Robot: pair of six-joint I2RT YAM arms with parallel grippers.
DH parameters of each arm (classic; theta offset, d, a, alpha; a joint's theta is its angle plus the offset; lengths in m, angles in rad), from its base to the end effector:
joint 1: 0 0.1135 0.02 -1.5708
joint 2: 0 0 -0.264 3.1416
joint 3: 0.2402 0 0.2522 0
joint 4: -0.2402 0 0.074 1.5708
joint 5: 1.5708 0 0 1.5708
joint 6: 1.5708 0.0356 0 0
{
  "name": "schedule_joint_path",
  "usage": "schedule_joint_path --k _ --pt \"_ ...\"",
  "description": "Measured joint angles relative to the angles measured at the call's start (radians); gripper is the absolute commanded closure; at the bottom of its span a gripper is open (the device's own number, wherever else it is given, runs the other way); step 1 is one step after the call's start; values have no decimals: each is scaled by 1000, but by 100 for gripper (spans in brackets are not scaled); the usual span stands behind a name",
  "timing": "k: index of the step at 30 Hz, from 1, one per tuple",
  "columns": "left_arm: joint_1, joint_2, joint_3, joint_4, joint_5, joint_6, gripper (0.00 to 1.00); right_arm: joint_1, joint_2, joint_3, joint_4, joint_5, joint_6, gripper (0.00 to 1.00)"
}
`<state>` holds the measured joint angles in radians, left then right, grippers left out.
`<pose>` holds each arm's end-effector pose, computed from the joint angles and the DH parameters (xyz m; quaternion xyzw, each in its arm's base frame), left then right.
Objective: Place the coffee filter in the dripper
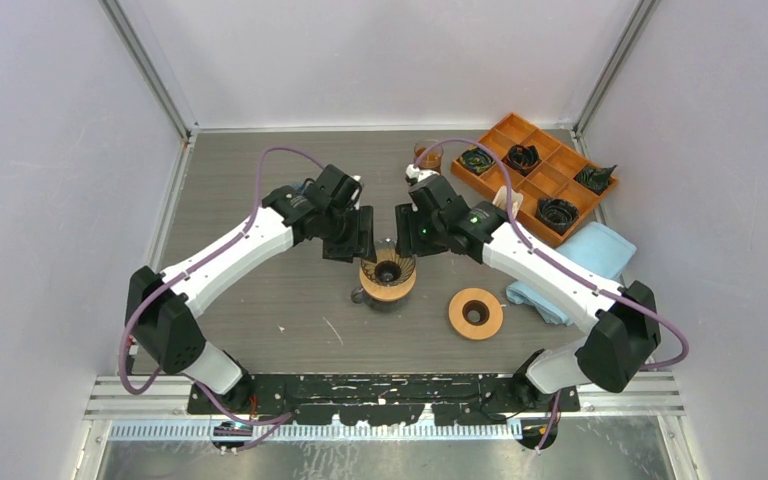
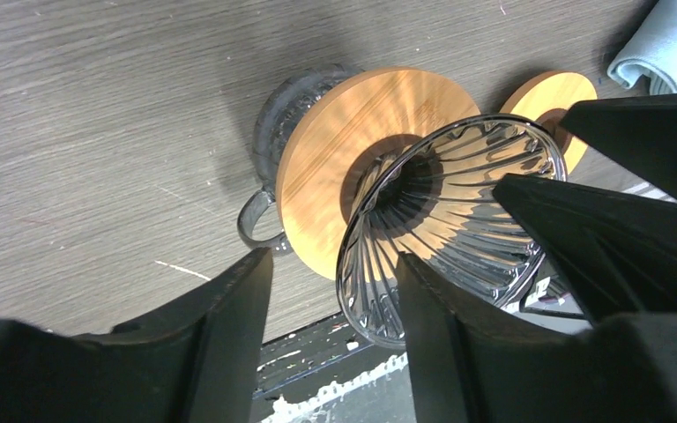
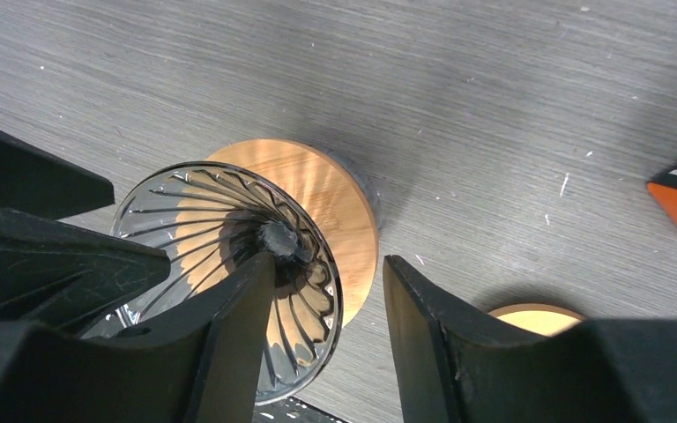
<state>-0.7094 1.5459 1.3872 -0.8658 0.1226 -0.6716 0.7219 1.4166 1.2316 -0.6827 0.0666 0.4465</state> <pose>0.2412 -0.2128 0.3045 0.0347 0.9606 -0.2170 0.1700 0.2283 0.1978 0.3047 -0.1174 0.9310 0.1637 0.3043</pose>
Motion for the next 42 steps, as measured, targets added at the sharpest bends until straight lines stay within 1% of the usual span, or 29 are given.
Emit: schedule_joint_path --k 5,7,13,19,21,23,29,33,35,42 --pt "6 -53 0 -11 -40 0 29 -37 -54 10 -27 23 -26 41" --pt "14 -86 -2 -13 -55 1 26 -64 -78 12 -39 37 -35 41" --pt "78 -184 -23 -15 -81 34 19 -177 -122 31 -69 94 -55 41" --pt "151 -243 -76 -7 -100 105 13 -303 -122 61 -96 167 -60 42" --pt "169 -259 -99 -3 -106 128 8 -339 -121 68 -101 195 -63 43" --pt "186 -286 -125 0 -117 157 6 -373 -118 73 -101 222 -66 45" --pt "211 -389 -186 35 -172 244 3 -469 -96 80 -83 269 -70 51" --pt "211 -431 -233 69 -217 294 2 -523 -62 80 -59 274 -72 57" --pt "211 -449 -273 89 -242 315 2 -544 -42 82 -45 275 -71 61" --pt "211 -485 -419 138 -307 350 1 -594 41 85 8 266 -64 68"
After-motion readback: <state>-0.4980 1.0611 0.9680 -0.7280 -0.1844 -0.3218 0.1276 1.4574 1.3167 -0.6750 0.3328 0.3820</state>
